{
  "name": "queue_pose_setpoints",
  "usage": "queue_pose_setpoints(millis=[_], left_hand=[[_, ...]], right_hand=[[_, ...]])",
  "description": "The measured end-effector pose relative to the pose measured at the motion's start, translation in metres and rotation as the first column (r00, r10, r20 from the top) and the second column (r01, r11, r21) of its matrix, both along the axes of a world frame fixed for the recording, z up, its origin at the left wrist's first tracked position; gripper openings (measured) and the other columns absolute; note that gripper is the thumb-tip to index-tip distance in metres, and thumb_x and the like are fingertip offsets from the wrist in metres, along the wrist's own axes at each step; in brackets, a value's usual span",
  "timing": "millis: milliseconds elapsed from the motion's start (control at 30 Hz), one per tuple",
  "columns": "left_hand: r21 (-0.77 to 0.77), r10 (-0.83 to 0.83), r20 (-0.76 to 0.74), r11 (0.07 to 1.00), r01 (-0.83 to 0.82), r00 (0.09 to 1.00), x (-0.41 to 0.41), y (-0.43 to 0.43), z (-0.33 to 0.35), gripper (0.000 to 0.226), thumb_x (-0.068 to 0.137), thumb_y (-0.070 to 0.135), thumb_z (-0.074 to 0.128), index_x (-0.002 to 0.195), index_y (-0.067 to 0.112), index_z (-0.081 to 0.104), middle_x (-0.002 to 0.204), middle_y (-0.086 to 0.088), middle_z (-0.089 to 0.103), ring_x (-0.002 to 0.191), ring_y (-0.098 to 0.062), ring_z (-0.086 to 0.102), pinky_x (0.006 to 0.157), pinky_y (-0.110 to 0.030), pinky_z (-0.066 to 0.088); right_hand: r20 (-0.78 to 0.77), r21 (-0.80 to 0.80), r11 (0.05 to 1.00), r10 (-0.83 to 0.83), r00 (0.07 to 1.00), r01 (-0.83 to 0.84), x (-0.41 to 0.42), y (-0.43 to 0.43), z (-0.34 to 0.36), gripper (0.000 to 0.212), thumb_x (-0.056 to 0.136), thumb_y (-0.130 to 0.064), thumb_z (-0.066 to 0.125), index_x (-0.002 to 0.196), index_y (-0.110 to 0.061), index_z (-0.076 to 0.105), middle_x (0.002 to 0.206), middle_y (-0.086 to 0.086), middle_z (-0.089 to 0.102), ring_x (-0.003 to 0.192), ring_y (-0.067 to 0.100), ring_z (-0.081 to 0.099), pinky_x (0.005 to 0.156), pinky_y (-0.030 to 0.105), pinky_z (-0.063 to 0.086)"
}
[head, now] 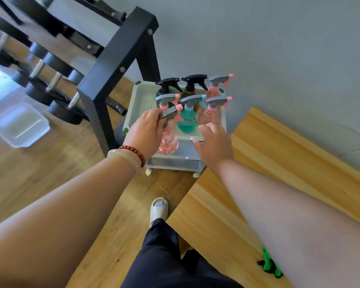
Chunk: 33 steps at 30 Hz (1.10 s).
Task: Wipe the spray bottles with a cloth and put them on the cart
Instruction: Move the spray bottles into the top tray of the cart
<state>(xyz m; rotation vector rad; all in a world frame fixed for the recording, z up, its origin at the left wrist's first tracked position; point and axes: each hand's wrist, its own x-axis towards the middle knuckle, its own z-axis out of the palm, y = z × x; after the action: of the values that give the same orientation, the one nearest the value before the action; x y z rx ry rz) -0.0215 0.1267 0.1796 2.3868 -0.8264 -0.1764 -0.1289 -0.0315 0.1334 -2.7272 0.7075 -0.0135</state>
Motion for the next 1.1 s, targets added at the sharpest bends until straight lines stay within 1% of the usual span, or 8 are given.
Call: queue_pose_setpoints(millis=[167, 267, 400, 633, 700, 800, 900, 1100], left_hand=[[-0.030, 0.080, 0.020, 0.996, -0.080, 0.997, 0.045, 0.026, 0.011, 0.025, 0.106, 0.024, 0.043, 0.122, 0.009, 0.055, 0.108, 0.004, 0.051, 0.091, -0.014, 0.053, 0.082, -0.025, 0.043], [-0.033, 0.095, 0.028, 0.995, -0.094, 0.995, 0.071, 0.033, 0.012, 0.025, 0.106, 0.023, 0.043, 0.121, 0.008, 0.056, 0.106, 0.003, 0.050, 0.091, -0.013, 0.053, 0.081, -0.023, 0.042], [-0.054, 0.130, 0.027, 0.990, -0.129, 0.991, 0.101, 0.031, 0.008, 0.024, 0.105, 0.022, 0.044, 0.120, 0.008, 0.057, 0.105, 0.003, 0.052, 0.092, -0.012, 0.053, 0.082, -0.020, 0.041], [-0.003, 0.137, -0.024, 0.990, -0.138, 0.990, 0.148, 0.011, -0.012, 0.023, 0.104, 0.019, 0.048, 0.118, 0.004, 0.059, 0.105, -0.003, 0.055, 0.094, -0.016, 0.052, 0.086, -0.025, 0.043], [0.028, 0.107, -0.032, 0.994, -0.106, 0.994, 0.161, 0.008, -0.017, 0.024, 0.103, 0.017, 0.048, 0.121, 0.004, 0.058, 0.112, -0.011, 0.060, 0.100, -0.023, 0.057, 0.088, -0.028, 0.044], [0.057, 0.030, -0.068, 0.998, -0.026, 0.997, 0.174, 0.005, -0.016, 0.032, 0.102, 0.011, 0.050, 0.134, 0.010, 0.053, 0.122, -0.010, 0.060, 0.107, -0.020, 0.059, 0.092, -0.025, 0.043], [0.139, -0.133, -0.036, 0.981, 0.136, 0.991, 0.183, 0.003, -0.014, 0.041, 0.101, 0.003, 0.049, 0.141, 0.011, 0.050, 0.130, -0.013, 0.058, 0.115, -0.027, 0.058, 0.093, -0.021, 0.036], [0.413, -0.396, -0.034, 0.831, 0.374, 0.918, 0.212, -0.008, -0.018, 0.046, 0.094, -0.001, 0.059, 0.137, 0.012, 0.050, 0.123, -0.012, 0.059, 0.113, -0.033, 0.058, 0.102, -0.039, 0.046]], right_hand=[[0.073, -0.083, 0.996, 0.039, 0.997, -0.033, 0.052, 0.016, 0.002, 0.041, 0.093, -0.028, 0.062, 0.128, -0.006, 0.059, 0.131, 0.016, 0.055, 0.122, 0.035, 0.049, 0.107, 0.044, 0.031], [0.108, -0.098, 0.995, 0.035, 0.993, -0.025, 0.076, 0.022, 0.005, 0.044, 0.090, -0.026, 0.066, 0.129, -0.007, 0.059, 0.134, 0.018, 0.055, 0.125, 0.038, 0.048, 0.106, 0.048, 0.035], [0.073, -0.109, 0.993, 0.050, 0.996, -0.041, 0.098, 0.022, 0.007, 0.046, 0.095, -0.030, 0.059, 0.137, -0.012, 0.054, 0.141, 0.012, 0.049, 0.133, 0.032, 0.041, 0.109, 0.046, 0.035], [0.136, -0.057, 0.998, -0.005, 0.991, 0.013, 0.121, 0.017, -0.001, 0.042, 0.091, -0.020, 0.064, 0.129, -0.004, 0.058, 0.133, 0.018, 0.054, 0.126, 0.039, 0.047, 0.102, 0.052, 0.043], [0.115, -0.057, 0.998, -0.015, 0.993, 0.022, 0.124, 0.013, -0.002, 0.043, 0.093, -0.023, 0.062, 0.133, -0.007, 0.056, 0.137, 0.015, 0.052, 0.131, 0.035, 0.044, 0.106, 0.050, 0.039], [0.100, -0.062, 0.997, -0.040, 0.994, 0.046, 0.125, 0.007, -0.003, 0.043, 0.095, -0.025, 0.059, 0.137, -0.014, 0.055, 0.138, 0.010, 0.051, 0.132, 0.029, 0.042, 0.108, 0.043, 0.035], [0.094, -0.082, 0.994, -0.062, 0.994, 0.070, 0.124, 0.005, -0.003, 0.042, 0.096, -0.026, 0.057, 0.136, -0.017, 0.055, 0.138, 0.007, 0.052, 0.132, 0.027, 0.043, 0.104, 0.041, 0.035], [-0.002, -0.104, 0.990, -0.094, 0.996, 0.093, 0.129, 0.005, -0.009, 0.046, 0.099, -0.033, 0.051, 0.144, -0.021, 0.046, 0.144, 0.001, 0.045, 0.135, 0.023, 0.037, 0.103, 0.040, 0.030]])
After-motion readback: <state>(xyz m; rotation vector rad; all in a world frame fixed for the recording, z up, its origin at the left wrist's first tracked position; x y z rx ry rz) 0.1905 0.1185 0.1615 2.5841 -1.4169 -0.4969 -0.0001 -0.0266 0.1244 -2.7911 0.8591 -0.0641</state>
